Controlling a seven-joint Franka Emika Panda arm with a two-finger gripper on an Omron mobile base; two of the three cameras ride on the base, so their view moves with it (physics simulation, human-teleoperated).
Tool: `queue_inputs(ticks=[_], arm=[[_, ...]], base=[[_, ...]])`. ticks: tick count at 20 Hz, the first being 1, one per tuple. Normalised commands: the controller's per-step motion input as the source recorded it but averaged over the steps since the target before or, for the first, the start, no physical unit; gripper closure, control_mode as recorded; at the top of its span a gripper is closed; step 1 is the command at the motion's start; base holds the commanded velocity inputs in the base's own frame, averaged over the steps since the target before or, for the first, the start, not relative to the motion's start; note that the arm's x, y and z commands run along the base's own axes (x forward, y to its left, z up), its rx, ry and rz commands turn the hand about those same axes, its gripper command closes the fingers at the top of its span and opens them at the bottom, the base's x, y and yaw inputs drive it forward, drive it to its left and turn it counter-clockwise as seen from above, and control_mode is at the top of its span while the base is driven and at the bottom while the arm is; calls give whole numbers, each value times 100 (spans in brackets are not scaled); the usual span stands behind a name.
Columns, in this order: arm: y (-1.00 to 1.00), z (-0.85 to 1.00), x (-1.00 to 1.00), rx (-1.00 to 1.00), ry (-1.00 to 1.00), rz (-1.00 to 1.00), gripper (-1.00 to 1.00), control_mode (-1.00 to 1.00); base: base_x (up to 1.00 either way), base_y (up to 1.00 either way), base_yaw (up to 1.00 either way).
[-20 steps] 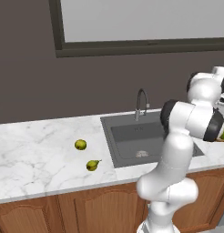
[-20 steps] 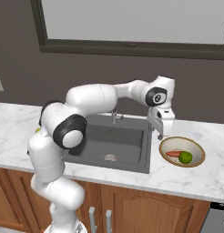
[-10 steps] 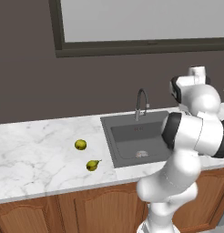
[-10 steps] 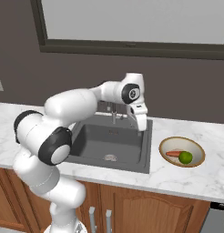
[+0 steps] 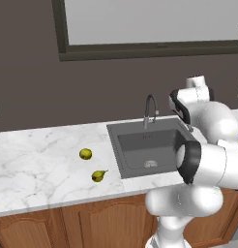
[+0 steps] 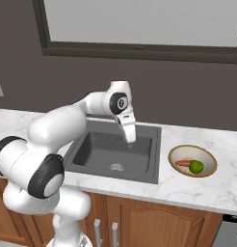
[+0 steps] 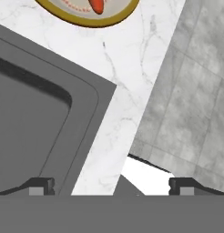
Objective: There is a mixed pile of frozen fruits and vegetables on the counter. Locate all the frozen vegetables and place the items in a bowl on the counter. Take all the frozen fruits and defrost them in a running sink.
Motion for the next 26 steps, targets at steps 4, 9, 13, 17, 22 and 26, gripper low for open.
queue_inputs(ticks=[4,9,13,17,22,26], arm=[[58,0,-1,-2,4,25,-100,-100],[42,0,1,0,7,31,-100,-100],[40,0,3,1,13,32,-100,-100],[56,0,0,0,12,24,-100,-100],[55,0,0,0,10,18,-100,-100],[46,0,-1,0,7,16,-100,-100]], base=[[0,0,0],[0,0,0],[0,0,0],[0,0,0],[0,0,0],[0,0,0]])
